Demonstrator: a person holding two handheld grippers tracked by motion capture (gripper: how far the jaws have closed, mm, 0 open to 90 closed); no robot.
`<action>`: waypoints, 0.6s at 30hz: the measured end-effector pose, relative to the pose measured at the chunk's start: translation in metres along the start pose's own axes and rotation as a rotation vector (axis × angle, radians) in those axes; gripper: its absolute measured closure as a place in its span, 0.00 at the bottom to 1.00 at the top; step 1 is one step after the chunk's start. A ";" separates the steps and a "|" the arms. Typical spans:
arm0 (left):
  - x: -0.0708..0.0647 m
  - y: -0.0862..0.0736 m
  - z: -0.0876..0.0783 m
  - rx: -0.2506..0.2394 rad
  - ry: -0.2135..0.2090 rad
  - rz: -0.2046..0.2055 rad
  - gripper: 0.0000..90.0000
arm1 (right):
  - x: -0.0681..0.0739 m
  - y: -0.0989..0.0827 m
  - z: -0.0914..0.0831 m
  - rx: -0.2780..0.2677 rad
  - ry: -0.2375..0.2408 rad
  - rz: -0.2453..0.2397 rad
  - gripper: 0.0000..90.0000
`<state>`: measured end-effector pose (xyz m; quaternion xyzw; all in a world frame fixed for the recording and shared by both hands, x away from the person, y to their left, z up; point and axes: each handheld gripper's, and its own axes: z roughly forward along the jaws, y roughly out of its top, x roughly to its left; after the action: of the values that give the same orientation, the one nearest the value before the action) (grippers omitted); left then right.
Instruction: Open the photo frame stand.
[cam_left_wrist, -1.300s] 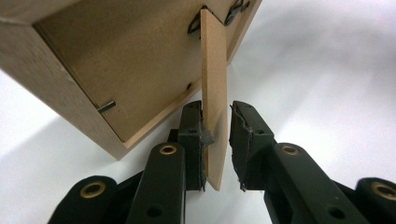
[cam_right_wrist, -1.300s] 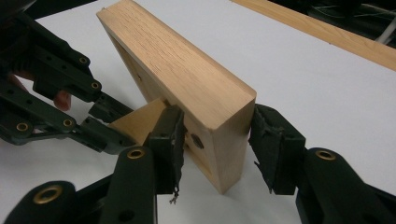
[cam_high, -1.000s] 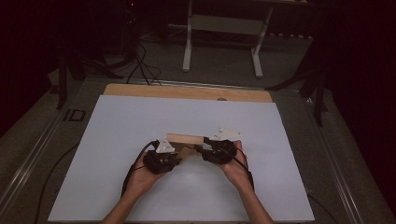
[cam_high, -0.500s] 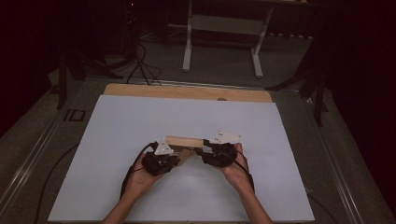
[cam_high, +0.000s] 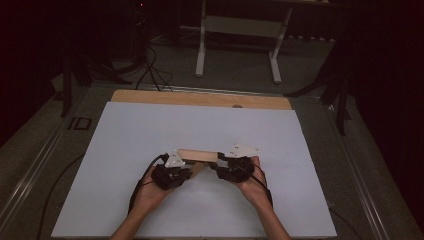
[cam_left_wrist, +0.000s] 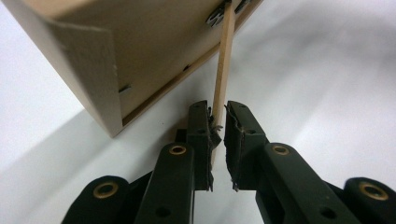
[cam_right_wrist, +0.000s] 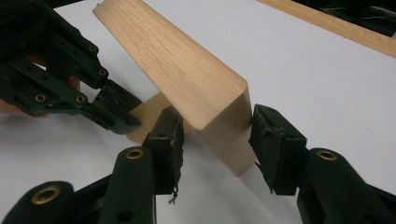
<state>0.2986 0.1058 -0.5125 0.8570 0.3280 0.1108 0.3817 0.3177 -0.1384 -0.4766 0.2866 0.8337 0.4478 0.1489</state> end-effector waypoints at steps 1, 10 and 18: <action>0.000 0.000 0.000 0.000 -0.001 0.001 0.89 | 0.000 0.000 0.000 0.000 0.001 -0.001 0.60; 0.000 -0.002 -0.006 -0.018 -0.005 -0.019 0.84 | 0.004 -0.006 -0.001 0.003 -0.011 -0.021 0.54; 0.001 -0.005 -0.016 -0.030 0.009 -0.019 0.83 | 0.006 -0.012 -0.006 0.008 -0.015 -0.035 0.50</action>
<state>0.2900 0.1185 -0.5051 0.8475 0.3360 0.1161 0.3942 0.3060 -0.1439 -0.4834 0.2758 0.8393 0.4397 0.1619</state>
